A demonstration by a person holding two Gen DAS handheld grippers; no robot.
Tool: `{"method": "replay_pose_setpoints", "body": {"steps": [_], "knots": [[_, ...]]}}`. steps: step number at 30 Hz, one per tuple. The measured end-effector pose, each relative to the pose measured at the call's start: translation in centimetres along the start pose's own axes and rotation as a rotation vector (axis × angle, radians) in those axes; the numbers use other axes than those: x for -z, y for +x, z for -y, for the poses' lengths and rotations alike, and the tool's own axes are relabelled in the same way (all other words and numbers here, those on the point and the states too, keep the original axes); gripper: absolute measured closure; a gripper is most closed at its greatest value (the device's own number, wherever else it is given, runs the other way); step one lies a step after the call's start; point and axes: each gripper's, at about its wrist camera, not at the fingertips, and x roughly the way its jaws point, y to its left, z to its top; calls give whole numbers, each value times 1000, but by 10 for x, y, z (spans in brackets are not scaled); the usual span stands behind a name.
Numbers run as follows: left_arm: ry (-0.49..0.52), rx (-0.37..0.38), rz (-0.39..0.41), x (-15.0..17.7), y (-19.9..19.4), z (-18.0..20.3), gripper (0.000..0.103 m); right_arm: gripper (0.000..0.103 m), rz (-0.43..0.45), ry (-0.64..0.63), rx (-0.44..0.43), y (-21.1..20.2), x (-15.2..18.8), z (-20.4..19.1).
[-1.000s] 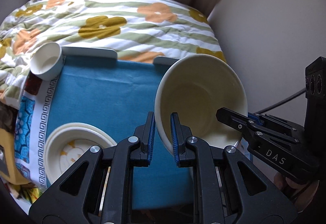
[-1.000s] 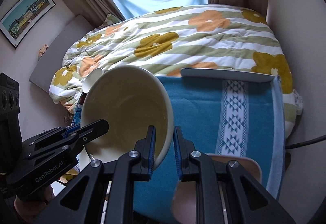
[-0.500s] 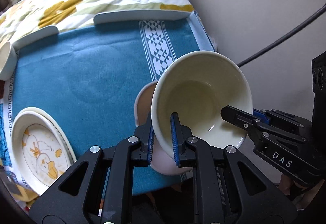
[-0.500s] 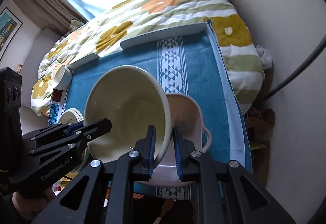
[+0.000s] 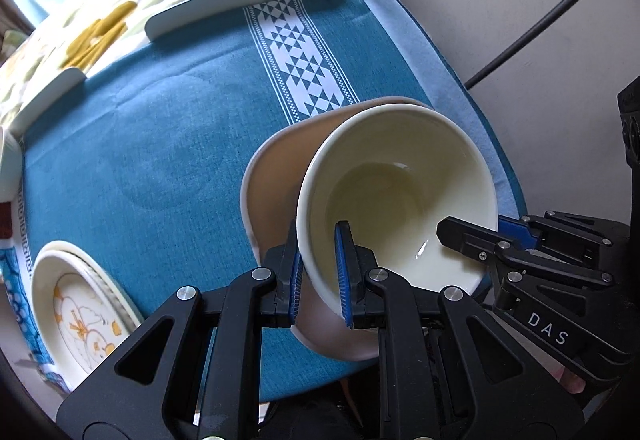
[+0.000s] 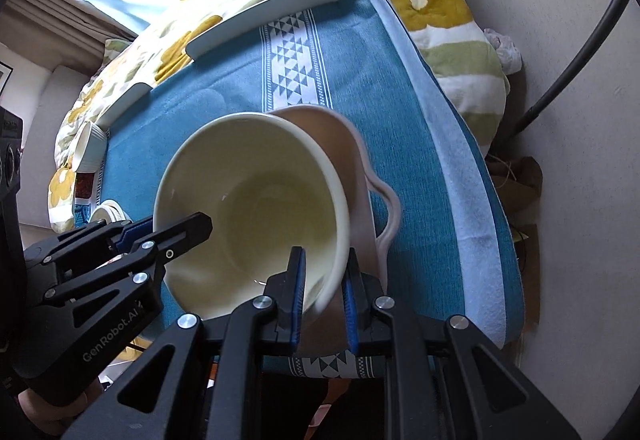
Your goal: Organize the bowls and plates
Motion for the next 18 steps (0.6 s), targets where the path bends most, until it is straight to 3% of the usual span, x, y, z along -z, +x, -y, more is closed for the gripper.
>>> {"method": "replay_pose_setpoints", "body": {"steps": [18], "knots": [[112, -126, 22, 7, 16, 11, 90, 87, 25, -15, 39, 9, 9, -2]]}}
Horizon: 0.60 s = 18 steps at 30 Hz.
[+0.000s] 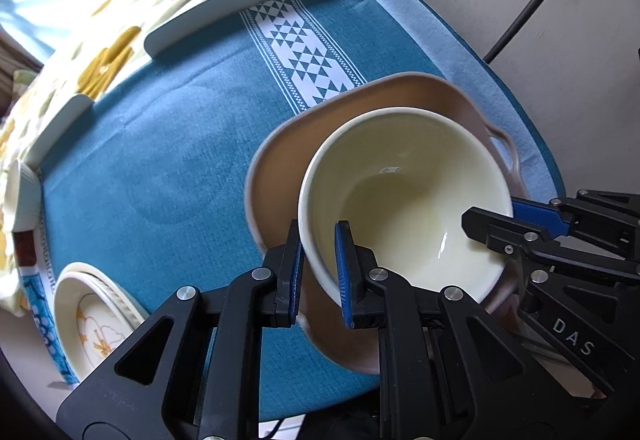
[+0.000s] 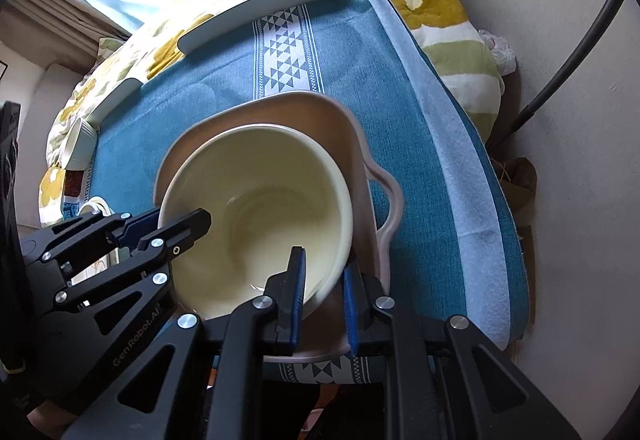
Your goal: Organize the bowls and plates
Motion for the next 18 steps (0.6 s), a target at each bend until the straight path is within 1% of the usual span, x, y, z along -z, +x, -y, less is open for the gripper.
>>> {"method": "replay_pose_setpoints", "body": {"steps": [4, 7, 9, 14, 18], "knots": [[29, -40, 33, 2, -4, 3, 90, 87, 26, -30, 27, -3, 1, -4], [53, -65, 59, 2, -10, 6, 90, 87, 38, -34, 33, -7, 1, -3], [58, -72, 62, 2, -11, 8, 90, 87, 47, -29, 26, -9, 2, -2], [27, -49, 51, 3, -11, 3, 90, 87, 56, -25, 22, -14, 3, 1], [-25, -20, 83, 7, -26, -5, 90, 87, 89, -20, 6, -29, 4, 3]]}}
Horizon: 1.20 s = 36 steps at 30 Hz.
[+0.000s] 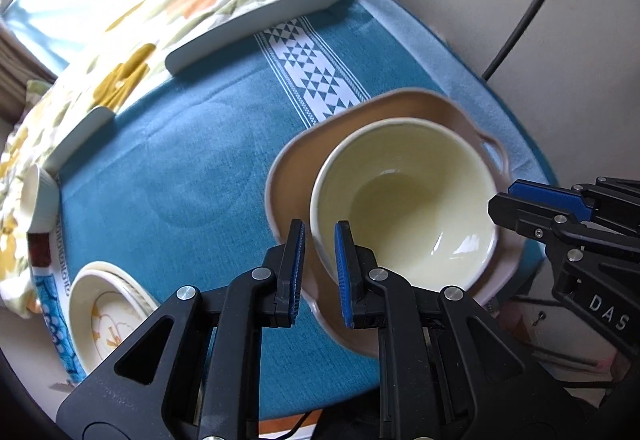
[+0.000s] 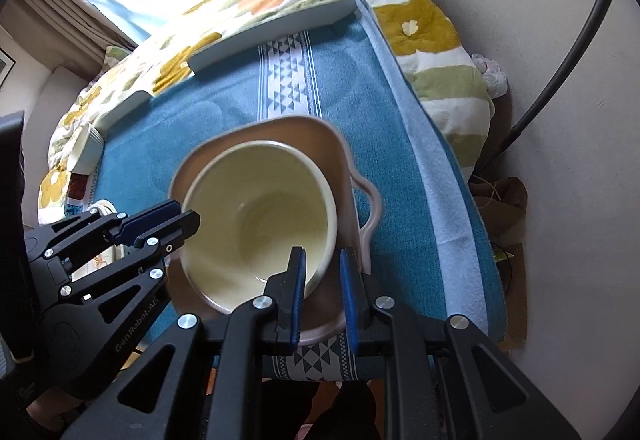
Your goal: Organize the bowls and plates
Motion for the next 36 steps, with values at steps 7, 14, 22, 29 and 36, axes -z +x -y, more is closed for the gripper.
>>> {"method": "replay_pose_setpoints", "body": {"steps": [7, 14, 22, 29, 36], "knots": [[-185, 2, 118, 11, -51, -44, 90, 87, 103, -105, -82, -40, -15, -17], [-431, -114, 179, 41, -103, -114, 87, 64, 137, -313, -225, -48, -38, -75], [-649, -201, 263, 88, -138, -192, 3, 19, 132, -453, -361, -31, -63, -152], [-820, -193, 303, 107, -146, -279, 3, 1, 122, -557, -418, -7, -96, -228], [-987, -94, 317, 101, -108, -380, 3, 1, 97, -627, -342, 34, -144, -316]]}}
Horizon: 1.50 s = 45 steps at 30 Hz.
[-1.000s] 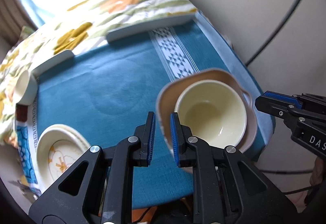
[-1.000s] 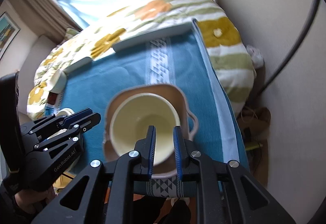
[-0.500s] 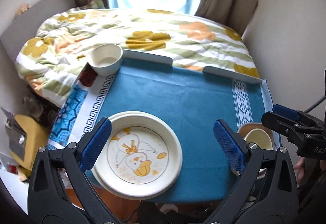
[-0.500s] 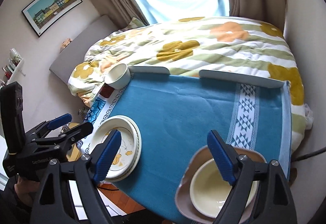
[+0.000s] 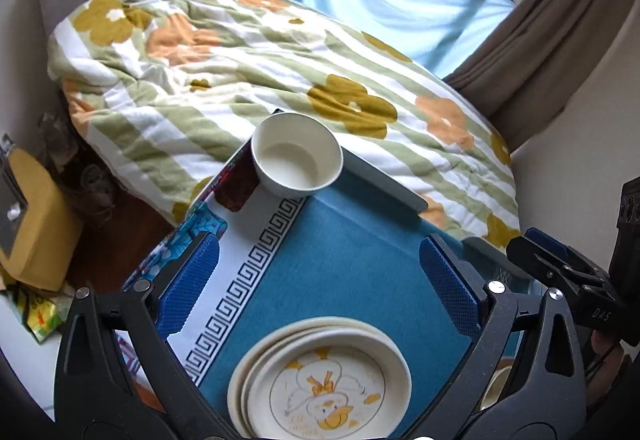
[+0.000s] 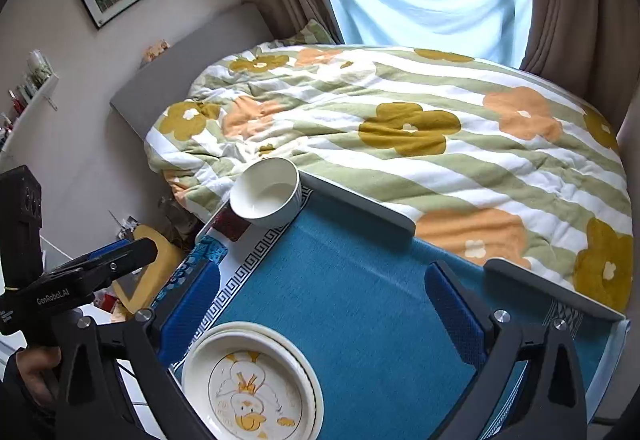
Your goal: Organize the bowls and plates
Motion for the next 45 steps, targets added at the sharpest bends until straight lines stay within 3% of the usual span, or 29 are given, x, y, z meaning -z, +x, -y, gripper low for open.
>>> {"method": "replay_pose_setpoints", "body": {"steps": [4, 8, 9, 11, 13, 20, 24, 27, 30, 36, 45], "knots": [[-97, 42, -54, -28, 57, -32, 5, 1, -35, 68, -9, 55, -30, 6], [-139, 66, -131, -38, 113, -51, 27, 1, -136, 103, -52, 120, -43, 6], [-143, 66, -145, -38, 123, -54, 28, 3, -155, 110, -67, 134, -44, 5], [-156, 68, -164, -41, 141, -61, 40, 15, -186, 117, -89, 159, -45, 2], [-172, 72, -177, -44, 154, -68, 46, 35, -217, 127, -122, 180, -46, -1], [-175, 57, -203, -51, 181, -79, 67, 62, -251, 146, -153, 219, -48, -10], [-171, 48, -200, -52, 185, -81, 79, 70, -254, 144, -146, 228, -48, -12], [-161, 45, -194, -52, 184, -80, 79, 83, -256, 146, -169, 233, -48, -15], [-136, 30, -190, -52, 183, -76, 79, 84, -252, 108, -133, 232, -49, -23], [-89, 19, -147, -51, 164, -66, 79, 84, -206, 105, -139, 219, -49, -24], [-20, 28, -63, -41, 99, -33, 79, 84, -111, 98, -154, 155, -43, -31]]}}
